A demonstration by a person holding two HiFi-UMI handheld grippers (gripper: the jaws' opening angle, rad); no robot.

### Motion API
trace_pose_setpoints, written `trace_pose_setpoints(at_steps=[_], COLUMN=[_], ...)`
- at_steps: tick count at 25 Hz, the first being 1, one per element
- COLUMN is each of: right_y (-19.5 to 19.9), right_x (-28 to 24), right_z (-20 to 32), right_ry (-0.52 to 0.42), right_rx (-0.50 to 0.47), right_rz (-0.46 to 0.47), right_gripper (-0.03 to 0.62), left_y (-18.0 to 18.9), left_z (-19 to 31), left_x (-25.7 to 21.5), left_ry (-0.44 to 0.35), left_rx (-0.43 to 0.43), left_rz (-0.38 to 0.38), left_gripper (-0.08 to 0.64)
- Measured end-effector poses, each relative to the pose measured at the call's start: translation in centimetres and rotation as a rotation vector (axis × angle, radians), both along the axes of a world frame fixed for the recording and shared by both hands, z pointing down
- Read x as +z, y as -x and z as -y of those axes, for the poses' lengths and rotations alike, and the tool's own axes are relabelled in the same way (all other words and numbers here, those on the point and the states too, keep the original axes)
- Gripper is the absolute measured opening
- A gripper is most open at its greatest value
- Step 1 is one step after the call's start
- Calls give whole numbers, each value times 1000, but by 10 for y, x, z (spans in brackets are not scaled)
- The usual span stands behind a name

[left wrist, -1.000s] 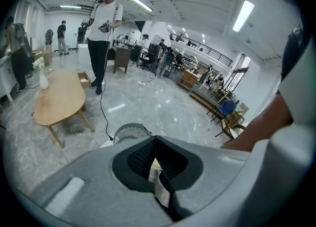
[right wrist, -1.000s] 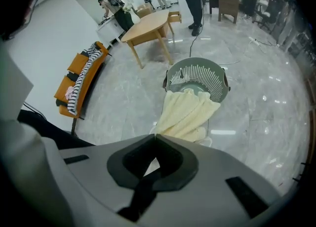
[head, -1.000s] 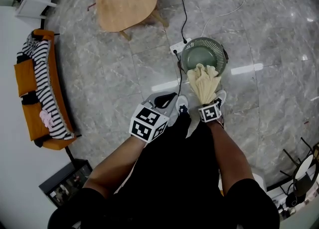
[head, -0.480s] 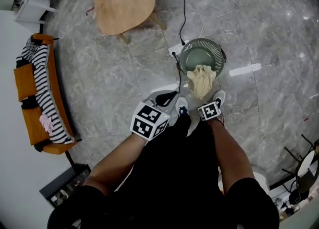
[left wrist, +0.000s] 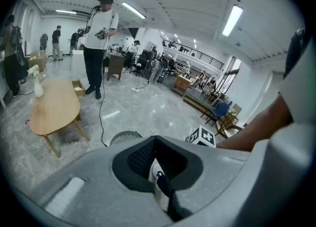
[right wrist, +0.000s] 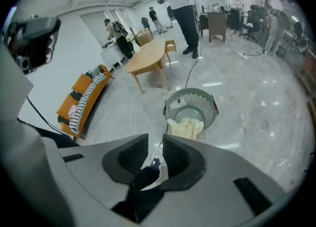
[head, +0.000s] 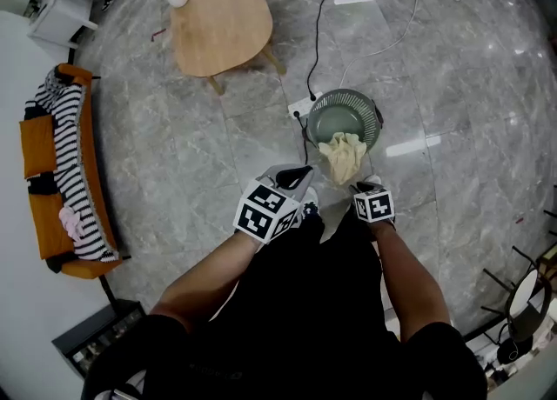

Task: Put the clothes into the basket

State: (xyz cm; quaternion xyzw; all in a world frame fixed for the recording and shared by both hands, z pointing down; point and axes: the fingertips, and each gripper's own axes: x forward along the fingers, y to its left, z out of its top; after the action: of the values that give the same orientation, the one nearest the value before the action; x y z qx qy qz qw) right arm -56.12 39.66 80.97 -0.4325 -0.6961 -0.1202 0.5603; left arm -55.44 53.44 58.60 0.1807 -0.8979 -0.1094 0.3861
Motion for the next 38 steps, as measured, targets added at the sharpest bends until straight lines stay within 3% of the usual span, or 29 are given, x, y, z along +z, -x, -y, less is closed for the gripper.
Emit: trace_pose_setpoints(at_steps=[7,13,18,27,33,38], right_y=[19,15,6,-13,-41,-58], right_x=[-106,-187,-234,-271,-292,-297], right_z=[-24,-30,-26,-4,44,90], right_ry=[198,295,395,478,504,538], right_rx=[135,128,150,104,63,47], right_rz=[80,220,236,265,307,303], right_gripper=[75,43,17,15,15,15], left_y=[-12,-13,-18,-45,-67,-81], left_z=[-3,8,18,31,52,100], left_x=[-26,-50,-66,-81,-88,-100], left_ry=[-21,-38,-52,-45,-49,-33], left_rx=[31,60,56,-50,-179,-196], left_rz=[47,113,154,194,190,208], left_gripper=[0,0,0,0,0,0])
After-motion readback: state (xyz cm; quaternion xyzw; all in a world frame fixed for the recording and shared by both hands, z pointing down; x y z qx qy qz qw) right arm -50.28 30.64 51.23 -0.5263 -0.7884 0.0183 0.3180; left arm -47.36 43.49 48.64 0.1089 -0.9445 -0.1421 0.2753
